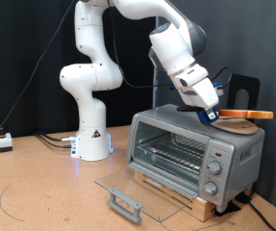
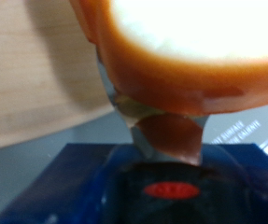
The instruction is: Make a piece of toast with the oven
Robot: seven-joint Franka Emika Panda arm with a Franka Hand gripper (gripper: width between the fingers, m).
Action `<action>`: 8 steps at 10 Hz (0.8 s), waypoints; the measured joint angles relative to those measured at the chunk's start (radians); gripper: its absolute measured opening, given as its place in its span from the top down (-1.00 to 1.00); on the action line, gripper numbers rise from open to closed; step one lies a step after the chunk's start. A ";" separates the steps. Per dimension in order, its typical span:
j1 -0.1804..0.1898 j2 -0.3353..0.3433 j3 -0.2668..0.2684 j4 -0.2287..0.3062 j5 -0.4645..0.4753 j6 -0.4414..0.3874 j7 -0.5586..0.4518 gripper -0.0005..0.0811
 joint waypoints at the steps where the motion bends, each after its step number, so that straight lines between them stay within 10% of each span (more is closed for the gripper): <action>1: 0.000 -0.001 -0.010 0.000 0.013 -0.006 -0.010 -0.02; 8: -0.006 -0.044 -0.100 -0.006 0.049 -0.175 -0.102 -0.02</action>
